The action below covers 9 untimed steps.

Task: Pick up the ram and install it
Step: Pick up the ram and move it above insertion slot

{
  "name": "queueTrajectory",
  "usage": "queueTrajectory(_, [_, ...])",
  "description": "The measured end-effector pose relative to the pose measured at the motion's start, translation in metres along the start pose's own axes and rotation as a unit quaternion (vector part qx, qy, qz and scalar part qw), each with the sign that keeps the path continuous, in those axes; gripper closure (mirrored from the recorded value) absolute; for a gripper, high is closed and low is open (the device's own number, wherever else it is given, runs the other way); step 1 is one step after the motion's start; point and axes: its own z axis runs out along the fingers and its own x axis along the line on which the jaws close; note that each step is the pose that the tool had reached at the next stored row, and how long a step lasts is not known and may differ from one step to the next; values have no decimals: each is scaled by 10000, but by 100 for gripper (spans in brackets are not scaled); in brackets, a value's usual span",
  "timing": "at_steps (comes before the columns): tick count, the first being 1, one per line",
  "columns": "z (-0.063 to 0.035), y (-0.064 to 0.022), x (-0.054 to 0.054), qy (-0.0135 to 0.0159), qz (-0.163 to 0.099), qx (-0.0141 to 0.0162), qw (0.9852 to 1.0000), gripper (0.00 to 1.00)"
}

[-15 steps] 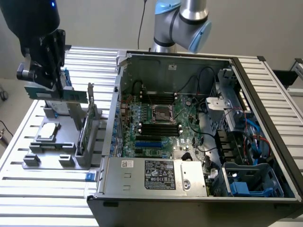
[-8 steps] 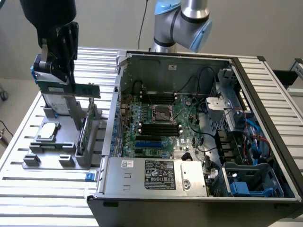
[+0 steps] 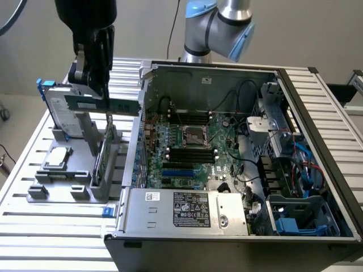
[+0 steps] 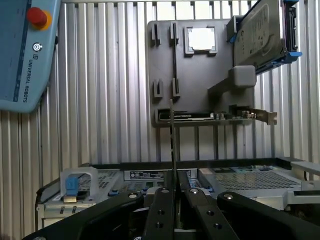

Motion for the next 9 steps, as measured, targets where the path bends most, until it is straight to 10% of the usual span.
queueTrajectory(9, [-40, -405, -46, 0, 0, 0, 10000, 86])
